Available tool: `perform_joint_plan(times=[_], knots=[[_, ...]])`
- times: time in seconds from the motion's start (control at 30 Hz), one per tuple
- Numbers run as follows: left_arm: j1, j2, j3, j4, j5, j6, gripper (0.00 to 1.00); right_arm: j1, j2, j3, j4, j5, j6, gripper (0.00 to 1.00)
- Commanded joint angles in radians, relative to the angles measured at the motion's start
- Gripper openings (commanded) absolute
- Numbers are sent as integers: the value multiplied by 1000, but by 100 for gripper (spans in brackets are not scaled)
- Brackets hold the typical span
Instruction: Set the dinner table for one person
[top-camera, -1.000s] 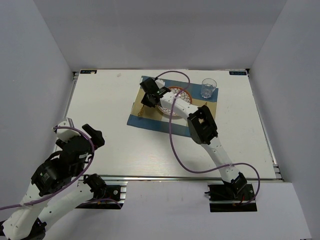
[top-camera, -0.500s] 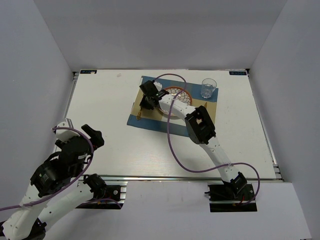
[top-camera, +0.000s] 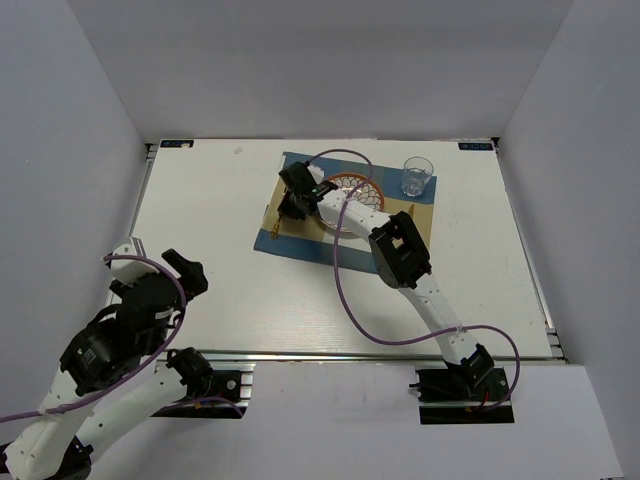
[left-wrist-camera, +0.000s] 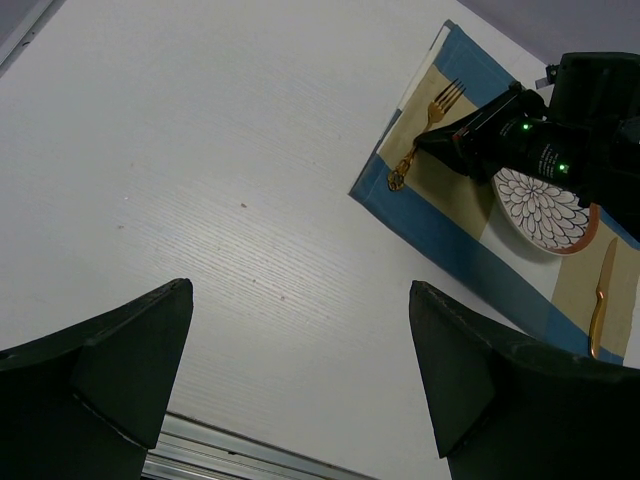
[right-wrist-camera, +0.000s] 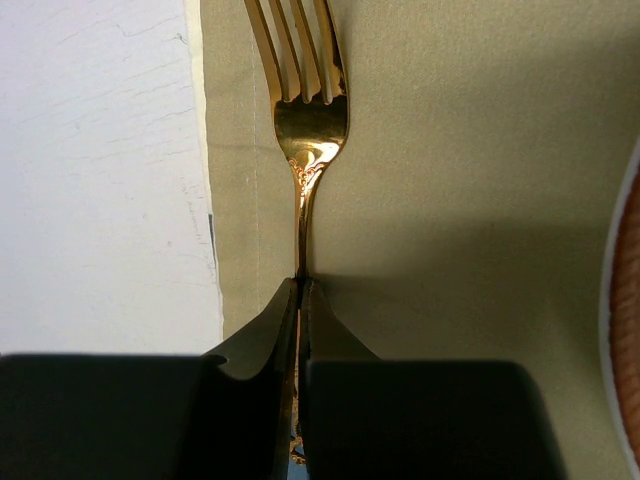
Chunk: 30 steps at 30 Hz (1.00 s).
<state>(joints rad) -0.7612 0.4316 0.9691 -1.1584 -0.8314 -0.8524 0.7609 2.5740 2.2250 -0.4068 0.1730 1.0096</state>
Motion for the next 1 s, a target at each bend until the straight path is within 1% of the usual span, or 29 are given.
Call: perform_joint_plan(times=[0.0,0.13,0.17,0.2,0.23,0.27,0.3,0.37,0.47,0.53,0.73,0.8,0.83,0.87,0.93,0.97], knots=[[5,-13,16,5,-26,-20,98,11,0,-22,-18,8,15,0],[5,-19,16,5,-28,-20,98,11,-11,-33,-27,10,17,1],[5,-16,16,5,-28,-20,98,11,-14,-36,-29,10,15,4],[5,-16,16,5,-26,-20,98,9,-20,-39,-29,10,12,11],[5,-16,16,5,-28,-20,98,9,-23,-41,-30,10,11,14],[5,-17,16,5,-28,-20,98,11,-25,-41,-30,5,11,31],[5,-16,17,5,-28,-20,98,11,-29,-41,-29,5,7,61],[5,-17,16,6,-28,-20,98,11,-40,-44,-27,2,4,66],[5,-21,17,5,-28,-20,98,12,-73,-57,-30,20,6,68],[5,-19,16,6,-28,-20,98,15,-126,-83,-17,33,4,72],[5,-21,19,-1,-31,-25,98,29,-322,-148,6,69,-49,75],[5,-27,19,-4,-32,-28,98,35,-438,-203,26,80,-115,78],[5,-28,19,-6,-32,-31,98,34,-487,-306,39,80,-146,89],[5,-30,19,-7,-32,-31,98,32,-602,-379,61,83,-226,89],[5,-34,20,-15,-37,-42,98,29,-733,-537,107,112,-307,89],[5,-37,20,-18,-37,-43,98,32,-868,-691,109,165,-381,89]])
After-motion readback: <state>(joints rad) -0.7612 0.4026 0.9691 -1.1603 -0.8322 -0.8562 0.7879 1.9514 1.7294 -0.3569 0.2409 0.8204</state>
